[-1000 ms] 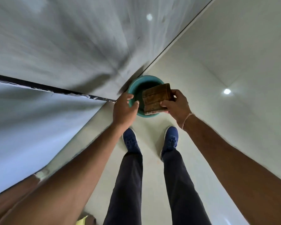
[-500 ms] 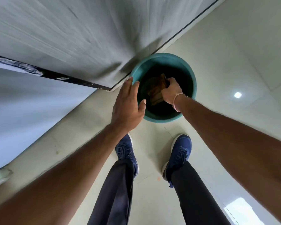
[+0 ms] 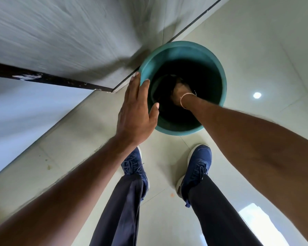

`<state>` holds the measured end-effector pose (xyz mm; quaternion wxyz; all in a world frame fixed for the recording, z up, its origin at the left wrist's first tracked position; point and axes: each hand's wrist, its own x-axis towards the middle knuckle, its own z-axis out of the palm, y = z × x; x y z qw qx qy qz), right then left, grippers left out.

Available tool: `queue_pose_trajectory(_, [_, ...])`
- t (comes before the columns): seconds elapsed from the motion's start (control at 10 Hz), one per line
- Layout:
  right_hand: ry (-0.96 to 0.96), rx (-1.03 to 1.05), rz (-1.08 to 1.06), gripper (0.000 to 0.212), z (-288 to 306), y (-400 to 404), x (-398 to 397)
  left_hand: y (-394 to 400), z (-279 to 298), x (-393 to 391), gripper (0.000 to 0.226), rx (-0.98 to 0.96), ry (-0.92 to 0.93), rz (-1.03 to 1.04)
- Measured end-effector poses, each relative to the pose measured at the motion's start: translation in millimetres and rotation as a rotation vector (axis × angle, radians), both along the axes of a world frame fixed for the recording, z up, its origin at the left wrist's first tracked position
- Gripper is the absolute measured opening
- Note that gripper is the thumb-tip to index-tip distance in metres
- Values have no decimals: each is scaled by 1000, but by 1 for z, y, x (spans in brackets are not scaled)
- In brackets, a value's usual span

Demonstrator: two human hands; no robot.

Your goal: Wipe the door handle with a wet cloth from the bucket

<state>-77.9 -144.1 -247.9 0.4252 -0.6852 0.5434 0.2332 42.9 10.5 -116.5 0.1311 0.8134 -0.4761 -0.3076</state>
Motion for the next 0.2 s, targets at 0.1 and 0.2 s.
queue_pose_trajectory(0.1, [48,-78,29,57,19,0,-1,0,3,1,69,-30,16,2])
queue_pose_trajectory(0.2, [30,-129,66,60,44,1,-3,-2,4,1,69,-11,40,35])
